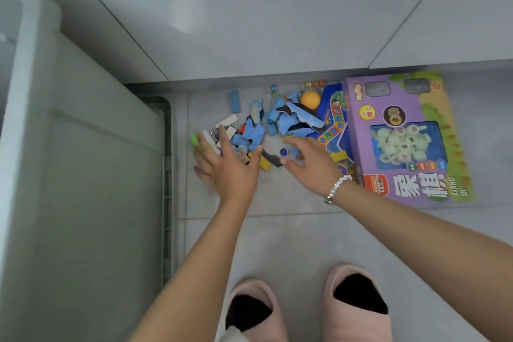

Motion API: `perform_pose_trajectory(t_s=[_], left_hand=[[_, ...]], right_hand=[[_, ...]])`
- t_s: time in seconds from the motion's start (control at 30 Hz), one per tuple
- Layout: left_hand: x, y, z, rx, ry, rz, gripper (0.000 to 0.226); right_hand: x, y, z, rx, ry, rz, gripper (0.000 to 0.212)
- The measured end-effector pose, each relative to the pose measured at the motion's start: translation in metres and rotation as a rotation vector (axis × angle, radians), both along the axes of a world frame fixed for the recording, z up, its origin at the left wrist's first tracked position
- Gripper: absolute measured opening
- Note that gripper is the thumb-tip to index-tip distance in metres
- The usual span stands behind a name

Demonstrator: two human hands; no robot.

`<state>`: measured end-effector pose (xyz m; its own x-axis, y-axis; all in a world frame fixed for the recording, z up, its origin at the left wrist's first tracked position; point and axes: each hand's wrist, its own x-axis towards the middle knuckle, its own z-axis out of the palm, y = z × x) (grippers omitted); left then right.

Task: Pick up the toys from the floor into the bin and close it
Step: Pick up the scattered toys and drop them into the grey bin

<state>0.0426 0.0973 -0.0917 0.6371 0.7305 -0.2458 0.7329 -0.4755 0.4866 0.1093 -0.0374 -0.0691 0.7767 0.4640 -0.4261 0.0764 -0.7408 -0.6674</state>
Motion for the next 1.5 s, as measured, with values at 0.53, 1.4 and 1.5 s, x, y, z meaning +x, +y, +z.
perform_pose_trajectory(t_s=[0.53,1.4,1.5], left_hand=[[0.013,0.048,-0.03,-0.089,-0.071,-0.045,0.061],[0.013,0.024,-0.013,-0.367,-0.319,0.208,0.045],[0.015,0.023,-0.014,-0.401,-0.364,0.253,0.038]], right_hand=[[0.007,0.074,-0.024,-0.011,0.292,-0.209,0.051],[-0.012,0.08,-0.032,0.087,0.277,-0.319,0.045],[-0.012,0.081,-0.032,0.117,0.281,-0.361,0.041]])
